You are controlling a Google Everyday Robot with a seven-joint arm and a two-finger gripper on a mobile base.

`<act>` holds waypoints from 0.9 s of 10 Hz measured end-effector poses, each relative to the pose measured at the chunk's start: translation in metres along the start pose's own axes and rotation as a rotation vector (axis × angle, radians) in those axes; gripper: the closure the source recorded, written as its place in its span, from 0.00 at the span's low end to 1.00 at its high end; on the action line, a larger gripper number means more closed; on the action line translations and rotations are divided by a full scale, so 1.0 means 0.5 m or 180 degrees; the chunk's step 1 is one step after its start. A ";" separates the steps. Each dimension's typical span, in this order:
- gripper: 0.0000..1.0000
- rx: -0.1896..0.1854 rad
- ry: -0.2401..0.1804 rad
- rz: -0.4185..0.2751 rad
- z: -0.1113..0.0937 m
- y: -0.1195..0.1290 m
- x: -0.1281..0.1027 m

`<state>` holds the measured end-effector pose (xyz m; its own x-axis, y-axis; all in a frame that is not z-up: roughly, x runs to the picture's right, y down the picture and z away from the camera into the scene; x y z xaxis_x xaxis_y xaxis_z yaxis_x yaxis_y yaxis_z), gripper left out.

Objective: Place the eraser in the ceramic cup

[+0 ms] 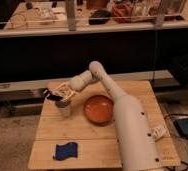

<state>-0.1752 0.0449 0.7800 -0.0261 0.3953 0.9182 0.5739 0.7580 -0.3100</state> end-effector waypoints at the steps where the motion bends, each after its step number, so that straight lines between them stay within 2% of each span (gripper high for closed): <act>1: 1.00 -0.0007 0.0003 0.0008 0.001 0.003 0.003; 4: 1.00 -0.0021 0.0014 -0.0002 0.000 0.008 0.007; 9: 1.00 -0.0115 -0.0002 -0.0023 0.013 0.010 0.010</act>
<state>-0.1777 0.0541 0.7812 -0.0308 0.3903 0.9202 0.6028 0.7416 -0.2944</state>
